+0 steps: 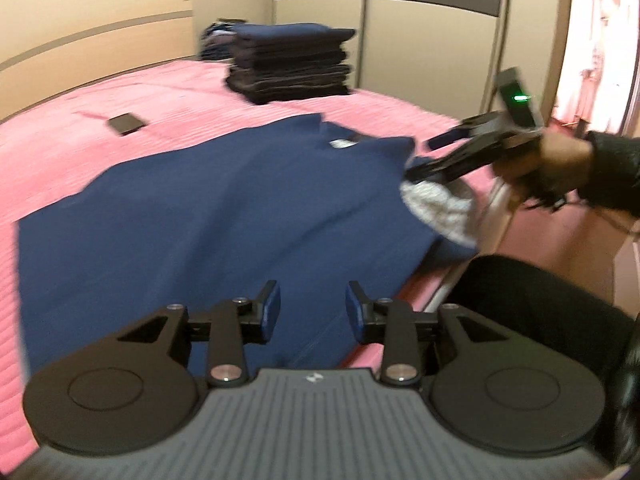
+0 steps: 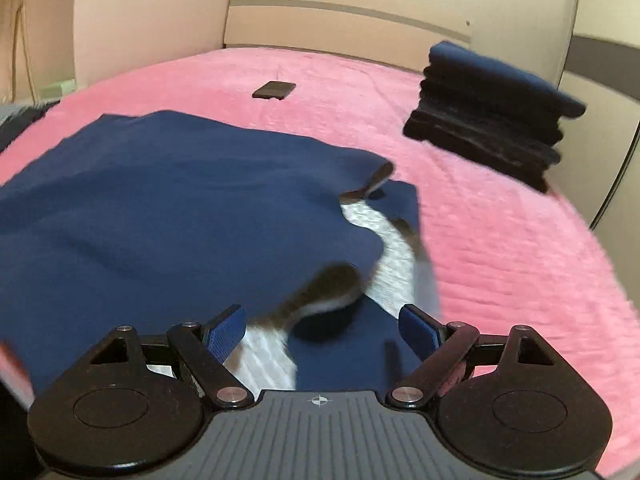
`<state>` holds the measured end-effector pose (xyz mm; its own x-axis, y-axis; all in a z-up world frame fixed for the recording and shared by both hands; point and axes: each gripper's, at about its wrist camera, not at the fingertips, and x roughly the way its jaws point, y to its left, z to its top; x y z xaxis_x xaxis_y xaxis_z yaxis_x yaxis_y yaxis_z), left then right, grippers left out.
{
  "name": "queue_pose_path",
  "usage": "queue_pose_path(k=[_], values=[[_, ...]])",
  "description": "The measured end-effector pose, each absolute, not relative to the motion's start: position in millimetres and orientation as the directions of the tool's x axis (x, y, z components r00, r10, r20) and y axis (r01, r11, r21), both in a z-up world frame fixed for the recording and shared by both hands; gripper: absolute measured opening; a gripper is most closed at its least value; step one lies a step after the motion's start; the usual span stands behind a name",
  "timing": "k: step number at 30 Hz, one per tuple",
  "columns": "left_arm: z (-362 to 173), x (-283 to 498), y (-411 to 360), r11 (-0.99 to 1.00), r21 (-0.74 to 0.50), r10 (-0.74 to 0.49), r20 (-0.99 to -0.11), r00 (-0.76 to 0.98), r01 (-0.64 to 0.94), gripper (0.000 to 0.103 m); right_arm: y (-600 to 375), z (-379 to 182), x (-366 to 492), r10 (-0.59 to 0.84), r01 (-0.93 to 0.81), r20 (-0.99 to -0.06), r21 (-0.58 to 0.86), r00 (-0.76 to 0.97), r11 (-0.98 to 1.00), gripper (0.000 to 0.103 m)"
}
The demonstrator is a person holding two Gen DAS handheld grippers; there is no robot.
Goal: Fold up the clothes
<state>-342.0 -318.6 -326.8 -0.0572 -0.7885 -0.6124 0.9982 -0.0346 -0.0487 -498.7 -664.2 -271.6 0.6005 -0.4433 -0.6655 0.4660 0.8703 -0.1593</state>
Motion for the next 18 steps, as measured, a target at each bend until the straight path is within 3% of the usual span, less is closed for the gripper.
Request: queue_pose_path(k=[1,4,7,9,12,14,18], values=[[-328.7,-347.8,-327.6,-0.050,-0.052,-0.787,-0.613,-0.071,0.997,0.030,-665.2,-275.4,-490.8,-0.455,0.470,-0.667,-0.174,0.591,0.865,0.087],[-331.5,-357.9,-339.2,-0.077,-0.047,-0.779,-0.621,-0.089,0.996,0.030,-665.8,-282.3,-498.2,-0.572,0.505,-0.631,-0.310,0.524,0.805,0.073],[-328.9,-360.1,-338.7,-0.084,-0.041,-0.780,-0.619,-0.091,0.996,0.030,-667.7,-268.7,-555.4,-0.756,0.638,-0.510,-0.432,0.410,0.638,0.072],[-330.0,-356.5,-338.3,-0.068,-0.057,-0.782,-0.617,-0.089,0.996,0.031,-676.0,-262.6,-597.3,-0.819,0.736,-0.481,-0.423,0.312,0.529,0.072],[-334.3,-355.6,-346.2,-0.062,-0.072,-0.780,-0.618,-0.094,0.995,0.031,-688.0,-261.7,-640.3,-0.809,0.817,-0.527,-0.326,0.260,0.476,0.072],[-332.9,-362.3,-357.8,-0.077,-0.067,-0.781,-0.616,-0.102,0.995,0.032,-679.9,-256.3,-645.9,-0.778,0.811,-0.535,-0.262,0.329,0.523,0.072],[-332.0,-379.3,-387.4,-0.090,-0.037,-0.782,-0.616,-0.094,0.995,0.052,-639.1,-250.1,-607.7,-0.659,0.670,-0.535,-0.213,0.529,0.711,0.072]])
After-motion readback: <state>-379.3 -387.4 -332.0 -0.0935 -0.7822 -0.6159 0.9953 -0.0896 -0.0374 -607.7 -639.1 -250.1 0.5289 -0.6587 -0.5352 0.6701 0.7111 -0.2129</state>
